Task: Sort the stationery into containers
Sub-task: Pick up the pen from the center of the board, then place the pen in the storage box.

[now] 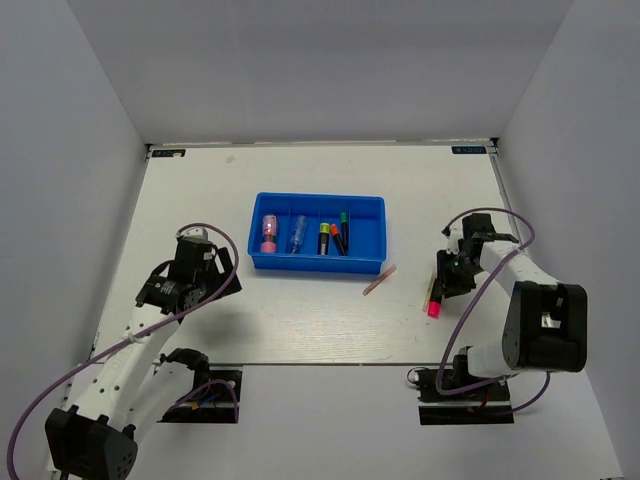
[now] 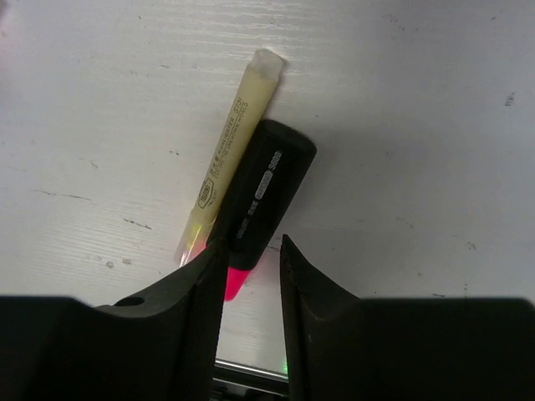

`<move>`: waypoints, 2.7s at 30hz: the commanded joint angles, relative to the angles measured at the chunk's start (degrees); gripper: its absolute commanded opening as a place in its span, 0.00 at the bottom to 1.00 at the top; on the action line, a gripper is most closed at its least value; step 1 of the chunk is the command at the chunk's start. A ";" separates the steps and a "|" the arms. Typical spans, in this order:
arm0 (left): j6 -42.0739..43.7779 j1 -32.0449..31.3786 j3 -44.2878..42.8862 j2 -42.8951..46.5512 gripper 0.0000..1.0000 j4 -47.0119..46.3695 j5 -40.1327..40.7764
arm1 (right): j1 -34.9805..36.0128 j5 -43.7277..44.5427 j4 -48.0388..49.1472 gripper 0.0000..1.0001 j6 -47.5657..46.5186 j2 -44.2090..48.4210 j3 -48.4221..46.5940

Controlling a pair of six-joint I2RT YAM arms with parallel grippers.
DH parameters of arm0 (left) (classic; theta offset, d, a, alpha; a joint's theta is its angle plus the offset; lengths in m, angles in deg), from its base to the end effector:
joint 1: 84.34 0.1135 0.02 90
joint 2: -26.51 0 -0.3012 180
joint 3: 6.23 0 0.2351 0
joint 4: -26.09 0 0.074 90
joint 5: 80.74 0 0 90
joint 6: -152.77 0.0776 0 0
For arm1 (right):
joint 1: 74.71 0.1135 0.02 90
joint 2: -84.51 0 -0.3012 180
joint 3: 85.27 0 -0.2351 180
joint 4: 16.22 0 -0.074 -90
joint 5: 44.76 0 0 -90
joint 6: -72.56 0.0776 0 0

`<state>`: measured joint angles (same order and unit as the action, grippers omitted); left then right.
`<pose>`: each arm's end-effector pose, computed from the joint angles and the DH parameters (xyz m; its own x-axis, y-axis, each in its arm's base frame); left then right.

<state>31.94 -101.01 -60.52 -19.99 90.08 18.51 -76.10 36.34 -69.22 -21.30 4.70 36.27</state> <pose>0.1275 -0.0252 0.2387 -0.7848 -0.2930 -0.5461 -0.2384 0.9561 -0.1704 0.2265 0.0065 0.1793 -0.9593 -0.0433 -0.2792 -0.0825 0.9880 0.1305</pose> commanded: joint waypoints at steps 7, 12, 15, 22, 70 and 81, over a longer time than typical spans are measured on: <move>-0.02 0.49 0.92 1.50 0.92 -2.19 -2.14 | 0.25 -0.24 2.27 0.38 1.83 -4.47 -1.58; -0.11 0.67 1.27 1.50 0.92 -2.45 -2.57 | 0.42 2.31 3.24 0.42 1.40 -6.32 -1.58; -0.20 0.85 1.54 1.50 0.92 -2.54 -3.10 | 0.42 3.28 3.32 0.44 0.70 -7.55 -1.49; -0.20 0.93 1.89 1.77 0.92 -2.45 -3.45 | 0.51 6.36 4.38 0.44 -1.24 -8.87 0.08; 0.33 1.29 3.12 1.94 0.92 -5.08 -7.31 | 6.13 -20.76 -0.19 0.04 -6.35 3.70 -12.20; -0.19 1.29 3.56 2.03 0.90 -7.99 -11.28 | 20.28 -27.50 4.71 0.02 10.60 -16.41 -41.11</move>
<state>31.85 -99.92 -57.06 -18.74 84.13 9.20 -58.72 10.50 -67.74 -18.57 -7.41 1.08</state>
